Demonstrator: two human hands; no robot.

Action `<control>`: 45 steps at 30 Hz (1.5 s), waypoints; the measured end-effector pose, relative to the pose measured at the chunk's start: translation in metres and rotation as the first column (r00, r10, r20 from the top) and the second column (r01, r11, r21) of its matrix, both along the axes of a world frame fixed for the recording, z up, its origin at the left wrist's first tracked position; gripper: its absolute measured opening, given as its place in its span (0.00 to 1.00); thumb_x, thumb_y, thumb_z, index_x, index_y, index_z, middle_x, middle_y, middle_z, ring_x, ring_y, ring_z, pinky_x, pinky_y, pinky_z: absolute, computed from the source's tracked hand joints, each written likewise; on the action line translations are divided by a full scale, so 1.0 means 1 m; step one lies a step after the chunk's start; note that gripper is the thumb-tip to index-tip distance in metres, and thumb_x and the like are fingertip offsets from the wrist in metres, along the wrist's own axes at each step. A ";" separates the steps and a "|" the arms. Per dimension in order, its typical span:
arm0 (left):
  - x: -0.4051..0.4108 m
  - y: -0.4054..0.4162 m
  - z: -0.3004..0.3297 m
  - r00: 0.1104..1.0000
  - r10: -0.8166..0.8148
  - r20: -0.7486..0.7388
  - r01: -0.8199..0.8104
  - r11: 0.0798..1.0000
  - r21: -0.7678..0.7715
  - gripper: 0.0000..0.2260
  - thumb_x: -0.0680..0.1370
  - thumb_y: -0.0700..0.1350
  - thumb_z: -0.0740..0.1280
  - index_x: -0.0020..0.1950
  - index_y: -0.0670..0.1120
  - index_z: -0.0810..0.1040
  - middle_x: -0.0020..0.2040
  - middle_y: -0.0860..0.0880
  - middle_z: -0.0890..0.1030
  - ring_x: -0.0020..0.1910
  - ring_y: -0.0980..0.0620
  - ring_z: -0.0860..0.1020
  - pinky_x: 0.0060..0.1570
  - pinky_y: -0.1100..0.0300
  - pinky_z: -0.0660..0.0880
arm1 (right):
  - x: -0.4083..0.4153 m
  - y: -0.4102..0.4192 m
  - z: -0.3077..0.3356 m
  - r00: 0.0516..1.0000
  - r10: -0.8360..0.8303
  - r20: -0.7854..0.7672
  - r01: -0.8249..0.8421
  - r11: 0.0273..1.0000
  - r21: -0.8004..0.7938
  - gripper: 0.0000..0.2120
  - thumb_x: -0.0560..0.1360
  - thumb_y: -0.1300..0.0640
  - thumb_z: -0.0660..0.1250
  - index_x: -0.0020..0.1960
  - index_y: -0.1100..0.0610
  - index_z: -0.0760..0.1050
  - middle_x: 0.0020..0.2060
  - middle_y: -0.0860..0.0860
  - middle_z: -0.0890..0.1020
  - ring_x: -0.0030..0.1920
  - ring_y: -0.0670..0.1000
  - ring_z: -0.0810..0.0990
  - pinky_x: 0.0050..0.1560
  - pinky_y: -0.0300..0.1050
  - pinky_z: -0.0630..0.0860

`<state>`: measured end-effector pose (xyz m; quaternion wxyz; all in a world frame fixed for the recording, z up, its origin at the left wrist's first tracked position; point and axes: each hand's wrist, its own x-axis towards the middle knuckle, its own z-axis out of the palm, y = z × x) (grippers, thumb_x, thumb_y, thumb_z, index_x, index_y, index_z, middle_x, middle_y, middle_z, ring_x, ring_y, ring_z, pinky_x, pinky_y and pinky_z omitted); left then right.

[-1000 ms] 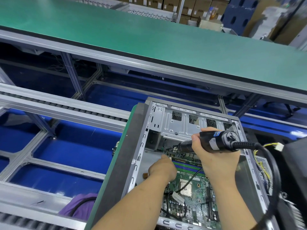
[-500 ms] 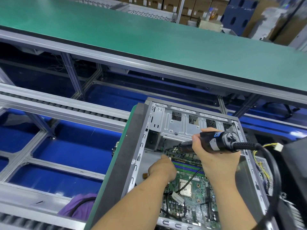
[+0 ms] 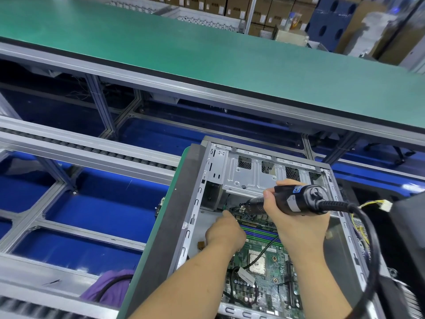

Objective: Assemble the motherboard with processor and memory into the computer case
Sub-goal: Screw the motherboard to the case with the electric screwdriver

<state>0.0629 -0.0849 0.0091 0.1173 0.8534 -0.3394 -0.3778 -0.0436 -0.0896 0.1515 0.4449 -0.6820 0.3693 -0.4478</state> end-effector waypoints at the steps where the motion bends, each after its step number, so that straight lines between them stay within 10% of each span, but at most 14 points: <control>1: 0.000 -0.001 -0.002 0.999 0.016 0.027 -0.014 0.997 -0.080 0.21 0.80 0.46 0.60 0.71 0.43 0.61 0.68 0.43 0.71 0.62 0.42 0.75 0.52 0.51 0.75 | 0.000 0.000 0.000 1.000 0.006 -0.002 -0.006 1.000 -0.004 0.20 0.72 0.70 0.74 0.42 0.46 0.70 0.29 0.23 0.76 0.36 0.24 0.76 0.42 0.21 0.71; 9: 0.001 -0.002 -0.012 0.981 -0.140 0.134 0.147 0.988 -0.041 0.21 0.83 0.56 0.52 0.73 0.48 0.64 0.72 0.43 0.62 0.67 0.41 0.68 0.59 0.47 0.72 | -0.002 -0.006 -0.008 1.000 -0.002 -0.005 0.001 0.995 -0.097 0.19 0.72 0.66 0.76 0.44 0.45 0.72 0.34 0.21 0.77 0.39 0.23 0.77 0.43 0.19 0.69; 15: 0.003 -0.003 -0.012 0.962 -0.196 0.190 0.194 0.981 0.032 0.25 0.83 0.59 0.50 0.76 0.49 0.61 0.73 0.43 0.62 0.68 0.41 0.68 0.61 0.46 0.70 | -0.003 -0.019 -0.022 0.998 -0.007 0.068 0.012 0.997 -0.075 0.16 0.69 0.71 0.76 0.46 0.51 0.80 0.37 0.44 0.86 0.39 0.40 0.84 0.45 0.29 0.77; 20: 0.003 -0.002 -0.011 0.956 -0.212 0.202 0.203 0.977 0.068 0.23 0.83 0.61 0.49 0.73 0.49 0.63 0.71 0.42 0.63 0.67 0.40 0.68 0.59 0.45 0.71 | -0.003 -0.018 -0.020 0.996 -0.011 0.089 0.015 0.999 -0.047 0.16 0.68 0.59 0.77 0.45 0.37 0.81 0.39 0.44 0.86 0.41 0.41 0.85 0.46 0.29 0.78; 27: 0.002 -0.002 -0.010 0.932 -0.248 0.264 0.233 0.968 0.089 0.24 0.83 0.60 0.48 0.74 0.49 0.62 0.71 0.42 0.64 0.66 0.40 0.68 0.57 0.47 0.71 | -0.002 -0.019 -0.021 0.998 -0.015 0.064 0.019 0.998 -0.055 0.24 0.70 0.67 0.78 0.45 0.37 0.81 0.38 0.43 0.86 0.40 0.40 0.84 0.45 0.29 0.78; 45: 0.005 -0.003 -0.007 0.922 -0.275 0.273 0.247 0.960 0.133 0.27 0.82 0.64 0.47 0.75 0.50 0.62 0.71 0.43 0.64 0.68 0.40 0.67 0.60 0.45 0.71 | -0.004 -0.020 -0.021 0.993 0.004 0.122 -0.001 1.000 -0.022 0.16 0.69 0.71 0.76 0.45 0.52 0.80 0.36 0.45 0.86 0.38 0.40 0.84 0.42 0.29 0.78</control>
